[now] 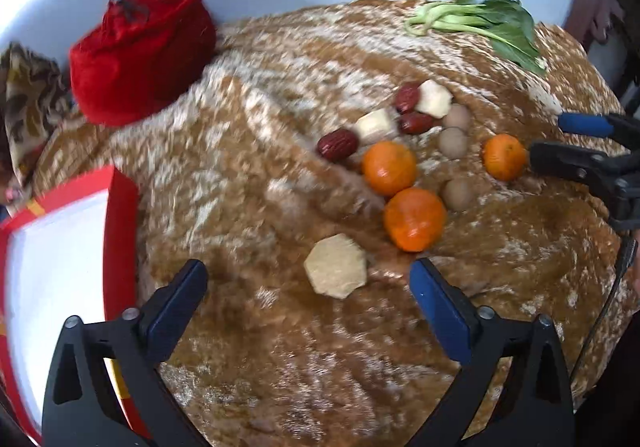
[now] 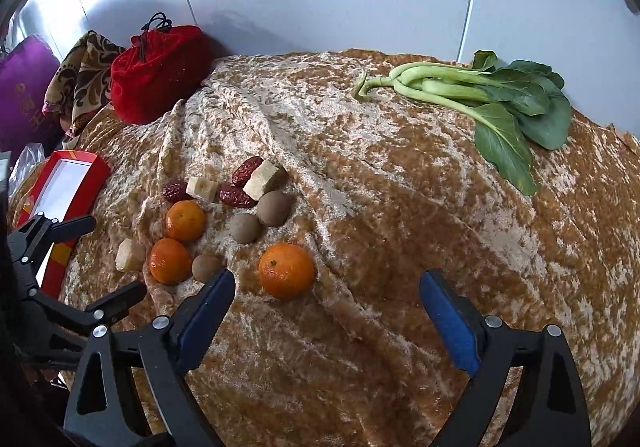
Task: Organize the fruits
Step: 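Grasp the beige chunk with the left tool while the right tool grasps a mandarin orange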
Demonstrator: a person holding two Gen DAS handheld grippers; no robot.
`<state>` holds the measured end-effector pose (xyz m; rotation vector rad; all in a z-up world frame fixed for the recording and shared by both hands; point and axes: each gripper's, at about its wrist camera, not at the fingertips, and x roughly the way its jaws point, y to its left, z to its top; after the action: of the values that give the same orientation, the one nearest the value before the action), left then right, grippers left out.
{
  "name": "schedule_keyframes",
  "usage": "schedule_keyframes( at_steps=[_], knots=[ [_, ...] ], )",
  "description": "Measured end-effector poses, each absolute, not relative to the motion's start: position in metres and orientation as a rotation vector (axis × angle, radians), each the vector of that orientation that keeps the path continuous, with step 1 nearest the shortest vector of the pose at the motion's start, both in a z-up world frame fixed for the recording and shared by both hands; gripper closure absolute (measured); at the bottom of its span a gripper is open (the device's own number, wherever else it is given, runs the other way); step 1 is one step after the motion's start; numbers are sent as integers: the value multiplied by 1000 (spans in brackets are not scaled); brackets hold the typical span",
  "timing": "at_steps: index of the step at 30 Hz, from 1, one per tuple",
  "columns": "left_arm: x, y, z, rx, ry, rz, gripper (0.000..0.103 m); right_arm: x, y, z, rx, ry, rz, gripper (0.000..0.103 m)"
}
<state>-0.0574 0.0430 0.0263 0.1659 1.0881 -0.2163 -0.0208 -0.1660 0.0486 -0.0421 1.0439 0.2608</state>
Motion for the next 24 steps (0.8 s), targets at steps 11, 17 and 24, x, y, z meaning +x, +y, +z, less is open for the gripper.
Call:
schedule_keyframes(
  at_steps=[11,17,24],
  knots=[
    [-52,53,14,140,1100,-235,33,-17,-159,35,-21,1103,287,27],
    [-55,49,17,135,1105,-276,46,-15,-155,25,-29,1117,283,31],
    [-56,53,18,107,1107,-277,54,-9,-149,17,-29,1137,271,36]
  ],
)
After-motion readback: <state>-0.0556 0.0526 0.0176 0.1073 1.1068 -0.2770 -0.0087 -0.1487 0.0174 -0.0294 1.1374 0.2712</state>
